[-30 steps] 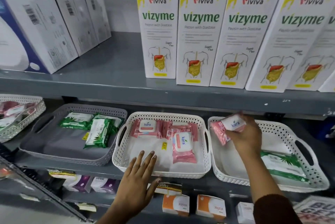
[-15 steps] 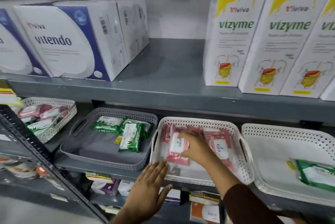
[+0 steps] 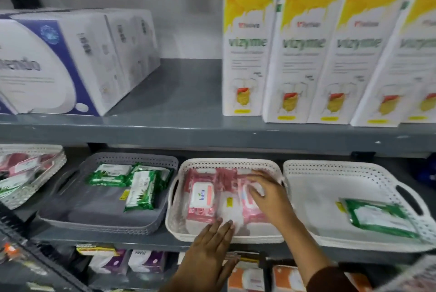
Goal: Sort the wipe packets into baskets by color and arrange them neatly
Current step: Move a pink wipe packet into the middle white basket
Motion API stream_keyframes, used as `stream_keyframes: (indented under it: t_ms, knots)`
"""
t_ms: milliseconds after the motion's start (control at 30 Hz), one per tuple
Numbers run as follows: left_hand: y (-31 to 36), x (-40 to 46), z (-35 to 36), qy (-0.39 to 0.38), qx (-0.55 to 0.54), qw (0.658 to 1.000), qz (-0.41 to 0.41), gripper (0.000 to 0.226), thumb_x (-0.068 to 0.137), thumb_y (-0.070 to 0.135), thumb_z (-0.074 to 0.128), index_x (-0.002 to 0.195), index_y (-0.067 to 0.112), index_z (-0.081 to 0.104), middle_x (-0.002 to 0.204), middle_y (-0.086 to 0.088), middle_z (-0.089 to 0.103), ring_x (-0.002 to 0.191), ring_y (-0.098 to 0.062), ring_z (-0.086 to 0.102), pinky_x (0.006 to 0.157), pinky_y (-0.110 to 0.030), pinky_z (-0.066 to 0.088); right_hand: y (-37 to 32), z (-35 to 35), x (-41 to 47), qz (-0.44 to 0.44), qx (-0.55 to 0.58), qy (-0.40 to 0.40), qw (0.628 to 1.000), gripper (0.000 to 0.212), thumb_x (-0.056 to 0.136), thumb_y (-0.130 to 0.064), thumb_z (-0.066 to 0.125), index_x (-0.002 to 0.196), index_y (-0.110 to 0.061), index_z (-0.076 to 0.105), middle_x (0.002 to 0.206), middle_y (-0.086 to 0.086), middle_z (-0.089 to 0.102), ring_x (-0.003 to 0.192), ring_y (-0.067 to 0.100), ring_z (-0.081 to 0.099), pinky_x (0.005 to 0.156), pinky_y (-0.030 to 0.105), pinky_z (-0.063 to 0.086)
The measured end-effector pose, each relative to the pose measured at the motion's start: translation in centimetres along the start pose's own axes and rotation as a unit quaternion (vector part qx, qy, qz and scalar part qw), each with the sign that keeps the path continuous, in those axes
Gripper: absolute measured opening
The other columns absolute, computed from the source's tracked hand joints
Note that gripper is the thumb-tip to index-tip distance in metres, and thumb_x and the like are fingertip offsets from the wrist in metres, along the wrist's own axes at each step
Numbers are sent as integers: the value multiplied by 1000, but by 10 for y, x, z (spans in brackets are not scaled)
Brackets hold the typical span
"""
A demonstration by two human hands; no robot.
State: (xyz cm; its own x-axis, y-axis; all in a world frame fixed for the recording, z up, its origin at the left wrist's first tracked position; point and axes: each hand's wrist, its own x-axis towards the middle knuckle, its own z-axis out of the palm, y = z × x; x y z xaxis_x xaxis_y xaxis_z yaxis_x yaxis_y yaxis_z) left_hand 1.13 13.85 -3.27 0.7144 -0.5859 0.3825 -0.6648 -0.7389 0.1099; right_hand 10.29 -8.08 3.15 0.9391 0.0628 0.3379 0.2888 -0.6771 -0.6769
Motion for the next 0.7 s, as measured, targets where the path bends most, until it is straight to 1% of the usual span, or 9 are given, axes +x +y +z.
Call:
stream_keyframes:
  t_ms: [67,167,267,333,400,500,567,633,700]
  knots:
    - [23,16,9,1,-8,1000,20,60,100,51,39,142,10,49,150,-2,41,140,-23,34,110,-38,29,16,-32,-10,34,-1,28,999,24,90,-15,66,113,-21,69,121,-3,69,110,14,64,98,32,53]
    - [56,40,21,5,-7,1000,29,61,100,51,36,139,8,52,147,-6,46,138,-25,38,109,-40,29,48,-74,-25,70,-30,78,994,18,88,-8,66,104,-13,71,109,4,72,100,19,66,91,28,51]
    - [86,60,32,-3,-2,999,34,62,100,52,33,137,6,54,144,-8,49,134,-28,43,113,-38,23,89,-108,-36,168,-82,90,978,20,85,-12,67,104,-16,70,110,5,70,102,24,65,88,30,51]
    - [100,69,36,-16,-3,999,31,64,101,53,30,138,7,53,146,-8,47,134,-26,42,112,-37,23,111,-127,-39,245,-161,78,953,29,85,-16,66,114,-12,67,119,11,65,111,30,60,93,38,52]
    - [112,79,40,-28,2,999,27,66,101,54,26,138,7,52,147,-8,46,134,-26,42,113,-35,19,129,-144,-42,340,-237,37,909,43,85,-30,64,124,-13,59,128,17,56,119,36,52,97,45,49]
    - [123,87,43,-42,6,999,10,68,101,54,24,138,5,52,147,-9,46,135,-27,41,114,-33,12,148,-161,-40,460,-248,-58,850,64,77,-56,61,127,-19,46,138,20,42,129,41,38,101,55,42]
    - [128,89,46,-39,2,999,-6,67,102,54,24,140,6,50,148,-8,44,136,-25,39,113,-33,14,148,-166,-39,454,-250,-115,847,71,70,-55,64,127,-16,47,132,20,47,124,39,43,97,48,45]
    - [131,88,46,-41,-5,999,-20,66,102,54,24,141,7,48,149,-6,41,138,-24,36,113,-31,14,137,-169,-38,410,-271,-144,859,72,69,-51,71,128,-16,50,127,15,53,118,33,50,93,37,46]
    - [132,88,45,-42,-8,999,-20,65,102,54,24,142,7,48,149,-5,41,138,-22,35,113,-31,13,127,-164,-34,367,-269,-171,874,80,63,-45,80,132,-19,50,127,10,58,114,28,57,93,33,49]
